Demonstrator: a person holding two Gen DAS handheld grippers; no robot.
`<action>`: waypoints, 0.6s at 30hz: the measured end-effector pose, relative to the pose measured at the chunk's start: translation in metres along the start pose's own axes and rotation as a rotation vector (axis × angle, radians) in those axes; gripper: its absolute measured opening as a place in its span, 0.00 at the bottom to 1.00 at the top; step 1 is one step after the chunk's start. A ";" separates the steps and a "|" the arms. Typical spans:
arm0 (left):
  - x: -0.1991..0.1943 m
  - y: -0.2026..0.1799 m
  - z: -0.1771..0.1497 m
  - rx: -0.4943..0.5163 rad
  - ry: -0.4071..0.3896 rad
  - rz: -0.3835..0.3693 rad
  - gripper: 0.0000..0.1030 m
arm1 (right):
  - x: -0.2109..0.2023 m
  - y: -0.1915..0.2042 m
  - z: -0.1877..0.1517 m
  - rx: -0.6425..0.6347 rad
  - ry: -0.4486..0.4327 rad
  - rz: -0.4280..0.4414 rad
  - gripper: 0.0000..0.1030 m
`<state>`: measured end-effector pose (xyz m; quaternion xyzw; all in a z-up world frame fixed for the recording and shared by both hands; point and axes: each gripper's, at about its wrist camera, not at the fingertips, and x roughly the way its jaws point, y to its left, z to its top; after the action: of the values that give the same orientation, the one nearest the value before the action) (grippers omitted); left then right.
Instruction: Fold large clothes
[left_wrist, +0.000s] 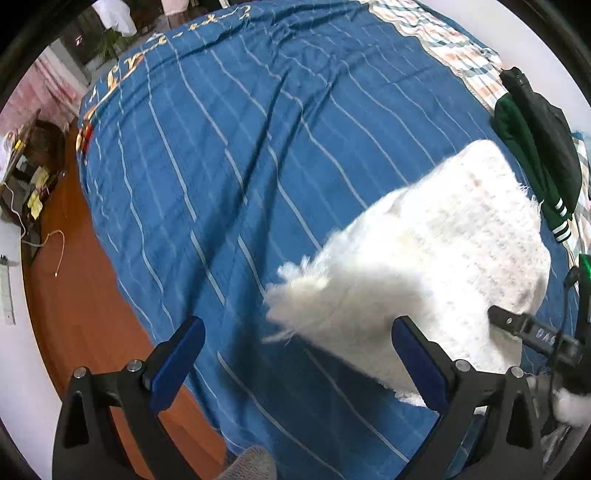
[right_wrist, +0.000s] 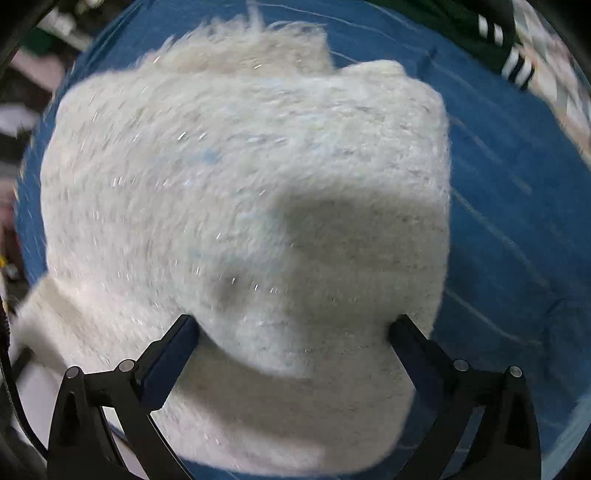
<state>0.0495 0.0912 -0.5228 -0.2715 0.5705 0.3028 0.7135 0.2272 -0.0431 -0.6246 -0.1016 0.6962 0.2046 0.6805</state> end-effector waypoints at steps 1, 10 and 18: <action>0.000 0.001 -0.001 -0.008 0.002 -0.003 1.00 | 0.000 -0.003 0.002 0.002 0.021 0.014 1.00; 0.016 0.020 -0.023 -0.226 0.087 -0.193 1.00 | -0.074 -0.015 -0.023 -0.064 -0.142 0.001 0.10; 0.054 0.007 -0.019 -0.456 0.105 -0.409 1.00 | -0.082 -0.014 -0.005 -0.045 -0.111 0.025 1.00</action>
<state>0.0409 0.0881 -0.5794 -0.5490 0.4575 0.2588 0.6499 0.2331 -0.0685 -0.5458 -0.0965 0.6539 0.2341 0.7129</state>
